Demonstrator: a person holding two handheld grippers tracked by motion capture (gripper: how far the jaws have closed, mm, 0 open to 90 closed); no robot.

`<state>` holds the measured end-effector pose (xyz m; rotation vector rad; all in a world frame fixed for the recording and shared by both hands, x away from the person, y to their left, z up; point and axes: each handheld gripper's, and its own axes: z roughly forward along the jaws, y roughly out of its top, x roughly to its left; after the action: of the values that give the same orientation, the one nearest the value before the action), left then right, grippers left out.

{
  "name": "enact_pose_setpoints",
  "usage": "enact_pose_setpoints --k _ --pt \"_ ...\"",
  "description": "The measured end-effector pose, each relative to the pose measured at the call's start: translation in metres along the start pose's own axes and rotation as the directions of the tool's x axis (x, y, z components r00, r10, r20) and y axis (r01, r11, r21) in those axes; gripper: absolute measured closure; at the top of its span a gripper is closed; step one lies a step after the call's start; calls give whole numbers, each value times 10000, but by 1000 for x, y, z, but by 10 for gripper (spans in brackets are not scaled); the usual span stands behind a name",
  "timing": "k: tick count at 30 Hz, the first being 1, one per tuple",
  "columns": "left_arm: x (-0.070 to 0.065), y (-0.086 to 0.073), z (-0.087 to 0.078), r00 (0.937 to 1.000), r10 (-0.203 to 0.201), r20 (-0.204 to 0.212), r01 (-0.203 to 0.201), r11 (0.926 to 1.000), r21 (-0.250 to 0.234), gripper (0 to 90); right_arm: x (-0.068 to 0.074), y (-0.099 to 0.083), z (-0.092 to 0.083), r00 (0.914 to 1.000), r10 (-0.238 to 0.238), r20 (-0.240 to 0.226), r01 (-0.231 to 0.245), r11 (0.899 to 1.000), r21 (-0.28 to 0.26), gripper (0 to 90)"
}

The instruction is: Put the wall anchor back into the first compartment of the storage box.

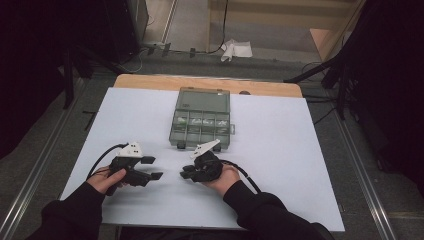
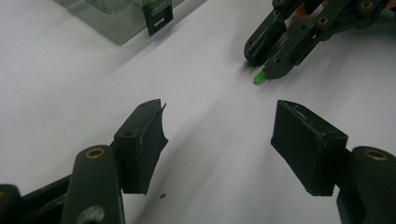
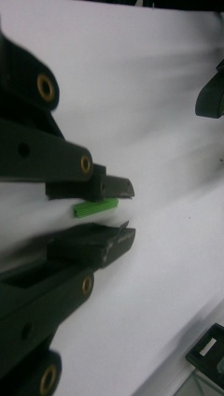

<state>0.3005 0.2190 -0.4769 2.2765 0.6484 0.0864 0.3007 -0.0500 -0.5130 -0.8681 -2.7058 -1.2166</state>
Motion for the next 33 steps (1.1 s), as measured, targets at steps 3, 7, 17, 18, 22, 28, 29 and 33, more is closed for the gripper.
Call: enact_pose_setpoints --k 3,7,17,18,22,28,29,33 --pt "0 0 0 10000 19 -52 -18 9999 107 330 0 0 0 9999 -30 108 30 10000 9 851" --pt "0 0 0 10000 17 -26 -17 10000 84 330 -5 1 0 9994 283 -194 -282 9996 38 855" --pt "0 0 -1 10000 -16 -13 16 10000 -3 330 -12 5 -1 9969 523 -586 -508 9984 268 857" --pt "0 0 -1 10000 -10 -19 10 10000 5 330 -12 6 -1 9967 554 -596 -539 9982 260 857" --pt "0 0 -1 10000 -25 -8 25 10000 -13 330 -14 9 -6 9960 676 -579 -672 9977 88 857" --pt "0 0 -2 10000 -58 -1 58 10000 -63 330 -16 15 -13 9952 814 -547 -824 9965 -168 857" --pt "0 0 -2 10000 -43 -5 43 10000 -68 330 -17 16 -14 9950 836 -554 -849 9962 -214 857" --pt "0 0 -3 9999 -101 5 101 9997 -206 330 -18 20 -18 9936 963 -589 -985 9945 -347 857"
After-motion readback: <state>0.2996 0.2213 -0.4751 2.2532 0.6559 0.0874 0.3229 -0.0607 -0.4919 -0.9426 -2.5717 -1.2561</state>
